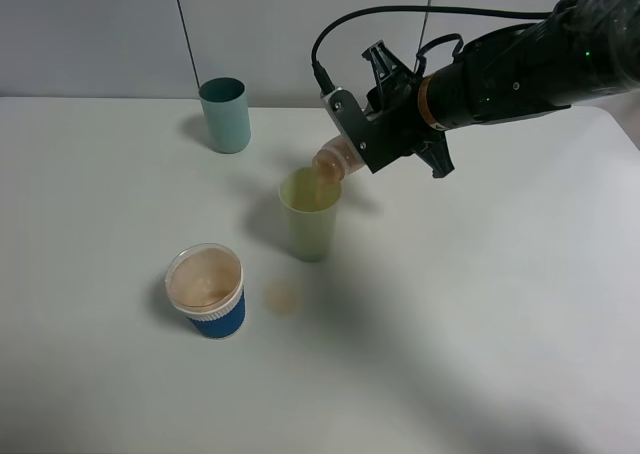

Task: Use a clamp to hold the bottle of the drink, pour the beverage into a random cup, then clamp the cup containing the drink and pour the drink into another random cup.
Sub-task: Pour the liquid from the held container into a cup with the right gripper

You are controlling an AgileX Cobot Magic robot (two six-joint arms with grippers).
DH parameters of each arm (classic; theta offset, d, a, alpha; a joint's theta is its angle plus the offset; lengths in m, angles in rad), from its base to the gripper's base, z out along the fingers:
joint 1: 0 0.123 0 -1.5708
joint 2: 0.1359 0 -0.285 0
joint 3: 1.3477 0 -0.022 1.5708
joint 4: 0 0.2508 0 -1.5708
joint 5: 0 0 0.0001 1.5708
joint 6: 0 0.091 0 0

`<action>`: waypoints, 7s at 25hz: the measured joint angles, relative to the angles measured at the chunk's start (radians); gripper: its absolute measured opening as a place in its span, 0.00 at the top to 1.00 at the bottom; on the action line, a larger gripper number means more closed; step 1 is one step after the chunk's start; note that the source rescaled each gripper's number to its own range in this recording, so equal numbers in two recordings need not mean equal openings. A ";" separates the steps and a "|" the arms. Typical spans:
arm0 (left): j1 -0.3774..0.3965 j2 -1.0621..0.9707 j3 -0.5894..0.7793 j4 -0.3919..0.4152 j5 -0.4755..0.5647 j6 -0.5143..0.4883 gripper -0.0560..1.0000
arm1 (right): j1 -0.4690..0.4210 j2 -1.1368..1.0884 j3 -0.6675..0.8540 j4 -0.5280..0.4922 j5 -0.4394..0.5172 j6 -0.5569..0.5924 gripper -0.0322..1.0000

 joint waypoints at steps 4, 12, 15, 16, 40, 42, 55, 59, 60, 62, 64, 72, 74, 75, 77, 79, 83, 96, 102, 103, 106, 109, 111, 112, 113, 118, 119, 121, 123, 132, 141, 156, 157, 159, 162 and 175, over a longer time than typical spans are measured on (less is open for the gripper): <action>0.000 0.000 0.000 0.000 0.000 0.000 0.04 | 0.000 0.000 0.000 0.000 0.006 -0.005 0.96; 0.000 0.000 0.000 0.000 0.000 0.000 0.04 | 0.010 0.000 -0.032 -0.001 0.027 -0.005 0.96; 0.000 0.000 0.000 0.000 0.000 0.000 0.04 | 0.011 0.000 -0.037 -0.003 0.031 -0.004 0.96; 0.000 0.000 0.000 0.000 0.000 0.000 0.04 | 0.011 0.000 -0.037 -0.003 0.032 -0.003 0.96; 0.000 0.000 0.000 0.000 0.000 0.000 0.04 | 0.020 0.000 -0.037 -0.034 0.030 -0.003 0.96; 0.000 0.000 0.000 0.000 0.000 0.000 0.04 | 0.020 0.000 -0.037 -0.034 0.030 -0.003 0.96; 0.000 0.000 0.000 0.000 0.000 0.000 0.04 | 0.020 0.000 -0.037 -0.078 0.030 -0.002 0.96; 0.000 0.000 0.000 0.000 0.000 0.000 0.04 | 0.027 0.000 -0.047 -0.079 0.033 -0.002 0.96; 0.000 0.000 0.000 0.000 0.000 0.000 0.04 | 0.032 0.000 -0.052 -0.080 0.032 -0.002 0.96; 0.000 0.000 0.000 0.000 0.000 0.000 0.04 | 0.038 0.000 -0.060 -0.082 0.030 -0.002 0.96; 0.000 0.000 0.000 0.000 0.000 0.000 0.04 | 0.039 0.000 -0.060 -0.082 0.030 -0.002 0.96; 0.000 0.000 0.000 0.000 0.000 0.000 0.04 | 0.039 0.000 -0.062 -0.087 0.031 -0.002 0.96; 0.000 0.000 0.000 0.000 0.000 0.000 0.04 | 0.039 -0.001 -0.062 -0.096 0.032 -0.002 0.96; 0.000 0.000 0.000 0.000 0.000 0.000 0.04 | 0.039 -0.001 -0.062 -0.101 0.034 -0.002 0.96; 0.000 0.000 0.000 0.000 0.000 0.000 0.04 | 0.039 -0.001 -0.062 -0.109 0.038 -0.002 0.96; 0.000 0.000 0.000 0.000 0.000 0.000 0.04 | 0.039 -0.001 -0.062 -0.124 0.040 -0.002 0.96; 0.000 0.000 0.000 0.000 0.000 0.000 0.04 | 0.039 -0.001 -0.062 -0.125 0.040 -0.002 0.96; 0.000 0.000 0.000 0.000 0.000 0.000 0.04 | 0.039 -0.001 -0.062 -0.151 0.041 -0.002 0.96; 0.000 0.000 0.000 0.000 0.000 0.000 0.04 | 0.039 -0.001 -0.062 -0.162 0.041 -0.002 0.96; 0.000 0.000 0.000 0.000 0.000 0.000 0.04 | 0.039 -0.001 -0.062 -0.169 0.041 -0.002 0.96; 0.000 0.000 0.000 0.000 0.000 0.000 0.04 | 0.039 -0.001 -0.062 -0.184 0.041 -0.002 0.96; 0.000 0.000 0.000 0.000 0.000 0.000 0.04 | 0.039 -0.001 -0.062 -0.184 0.041 -0.002 0.96; 0.000 0.000 0.000 0.000 0.000 0.000 0.04 | 0.039 -0.001 -0.062 -0.191 0.041 -0.002 0.96; 0.000 0.000 0.000 0.000 0.000 0.000 0.04 | 0.039 -0.001 -0.062 -0.193 0.041 -0.002 0.96; 0.000 0.000 0.000 0.000 0.000 0.000 0.04 | 0.039 -0.001 -0.062 -0.194 0.041 -0.002 0.96; 0.000 0.000 0.000 0.000 0.000 0.000 0.04 | 0.043 -0.001 -0.062 -0.206 0.044 -0.002 0.96; 0.000 0.000 0.000 0.000 0.000 0.000 0.04 | 0.045 -0.001 -0.062 -0.206 0.046 -0.002 0.96; 0.000 0.000 0.000 0.000 0.000 0.000 0.04 | 0.050 -0.001 -0.062 -0.208 0.050 -0.002 0.96; 0.000 0.000 0.000 0.000 0.000 0.000 0.04 | 0.058 -0.001 -0.062 -0.211 0.049 -0.002 0.96; 0.000 0.000 0.000 0.000 0.000 0.000 0.04 | 0.078 -0.001 -0.067 -0.257 0.073 0.002 0.96; 0.000 0.000 0.000 0.000 0.000 0.000 0.04 | 0.080 -0.001 -0.067 -0.323 0.089 0.003 0.96; 0.000 0.000 0.000 0.000 0.000 0.000 0.04 | 0.080 -0.001 -0.067 -0.333 0.089 0.010 0.96; 0.000 0.000 0.000 0.000 0.000 0.000 0.04 | 0.083 -0.001 -0.067 -0.333 0.090 0.010 0.96; 0.000 0.000 0.000 0.000 0.000 0.000 0.04 | 0.086 -0.001 -0.067 -0.334 0.090 0.010 0.96; 0.000 0.000 0.000 0.000 0.000 0.000 0.04 | 0.103 -0.001 -0.067 -0.334 0.085 0.010 0.96; 0.000 0.000 0.000 0.000 0.000 0.000 0.04 | 0.121 -0.001 -0.067 -0.334 0.118 0.010 0.96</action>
